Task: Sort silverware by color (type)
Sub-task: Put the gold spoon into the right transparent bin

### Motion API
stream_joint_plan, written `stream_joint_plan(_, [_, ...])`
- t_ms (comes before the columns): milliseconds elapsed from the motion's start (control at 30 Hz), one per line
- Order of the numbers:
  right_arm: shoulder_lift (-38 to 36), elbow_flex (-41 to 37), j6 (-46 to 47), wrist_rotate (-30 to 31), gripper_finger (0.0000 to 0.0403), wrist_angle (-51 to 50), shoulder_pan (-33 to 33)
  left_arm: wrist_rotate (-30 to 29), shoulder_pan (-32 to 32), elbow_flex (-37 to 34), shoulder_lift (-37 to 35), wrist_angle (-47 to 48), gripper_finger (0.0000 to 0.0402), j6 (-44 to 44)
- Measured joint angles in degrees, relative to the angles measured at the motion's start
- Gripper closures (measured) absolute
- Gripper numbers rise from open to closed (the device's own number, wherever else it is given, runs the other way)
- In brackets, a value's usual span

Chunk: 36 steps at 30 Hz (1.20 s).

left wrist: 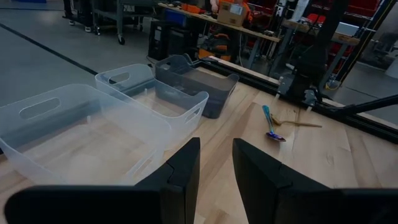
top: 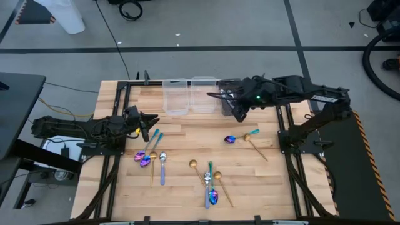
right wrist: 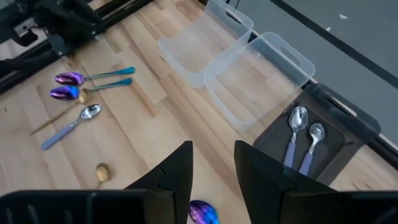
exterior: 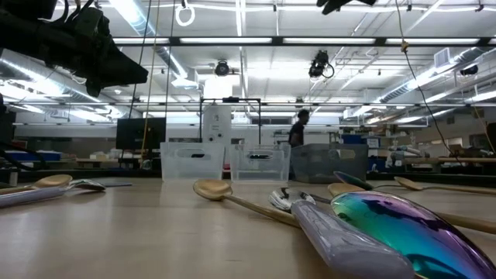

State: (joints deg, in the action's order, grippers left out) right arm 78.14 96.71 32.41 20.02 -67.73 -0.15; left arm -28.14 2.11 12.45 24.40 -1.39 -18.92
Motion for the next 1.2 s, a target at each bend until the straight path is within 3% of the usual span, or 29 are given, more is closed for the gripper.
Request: stream_joint_plan(1200, [-5.2, -0.1, 12.2, 4.0, 0.0274, -17.3, 7.1, 0.0, 0.0, 0.0, 0.0, 0.0, 0.0299, 0.0])
